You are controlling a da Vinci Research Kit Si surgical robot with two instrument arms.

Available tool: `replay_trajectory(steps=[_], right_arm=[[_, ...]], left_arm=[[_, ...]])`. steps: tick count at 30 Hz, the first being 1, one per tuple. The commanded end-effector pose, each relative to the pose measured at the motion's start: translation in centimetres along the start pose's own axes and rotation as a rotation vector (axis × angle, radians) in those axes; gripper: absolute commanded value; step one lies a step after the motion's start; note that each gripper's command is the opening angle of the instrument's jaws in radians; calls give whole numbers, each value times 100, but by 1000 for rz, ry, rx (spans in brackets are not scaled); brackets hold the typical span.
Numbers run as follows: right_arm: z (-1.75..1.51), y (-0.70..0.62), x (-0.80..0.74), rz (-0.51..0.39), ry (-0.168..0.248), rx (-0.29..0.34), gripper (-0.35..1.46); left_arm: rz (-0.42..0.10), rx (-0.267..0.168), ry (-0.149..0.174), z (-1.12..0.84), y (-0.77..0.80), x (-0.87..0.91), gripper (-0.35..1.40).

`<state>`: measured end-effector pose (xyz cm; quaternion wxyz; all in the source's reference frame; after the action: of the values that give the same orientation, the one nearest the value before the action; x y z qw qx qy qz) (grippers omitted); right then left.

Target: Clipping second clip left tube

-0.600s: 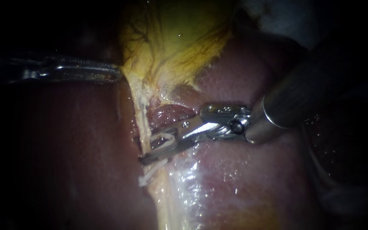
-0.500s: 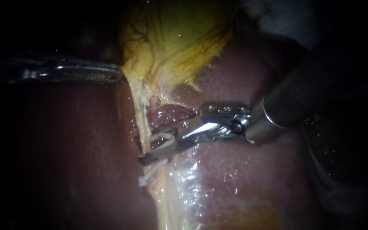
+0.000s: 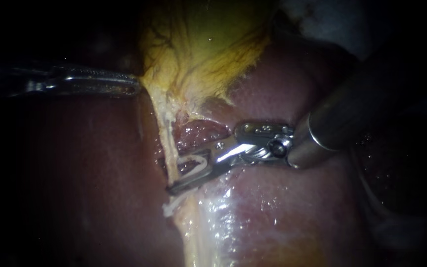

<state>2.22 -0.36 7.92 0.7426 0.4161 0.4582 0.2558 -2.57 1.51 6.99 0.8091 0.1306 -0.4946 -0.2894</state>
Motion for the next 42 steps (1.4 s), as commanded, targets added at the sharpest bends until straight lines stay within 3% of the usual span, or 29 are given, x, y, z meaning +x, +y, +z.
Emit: replay_trajectory(steps=[1, 9, 21, 26, 32, 42], right_arm=[[-2, 0, -1, -2, -1, 2, 60], [-29, -3, -7, -21, -6, 17, 61], [-63, -15, -4, -45, -9, 38, 61], [-80, -27, 9, -52, 5, 58, 61], [-88, -39, 28, -41, 53, 94, 61], [-74, -35, 30, -48, 57, 124, 60]], left_arm=[[0, 0, 0, 0, 0, 0, -35], [0, -2, 0, -1, 0, 0, -35], [0, -2, 0, -1, 0, 0, -35], [0, -2, 0, -1, -1, 0, -35], [0, -2, 0, -1, -1, 0, -35], [0, -3, 0, -1, -1, 0, -35]])
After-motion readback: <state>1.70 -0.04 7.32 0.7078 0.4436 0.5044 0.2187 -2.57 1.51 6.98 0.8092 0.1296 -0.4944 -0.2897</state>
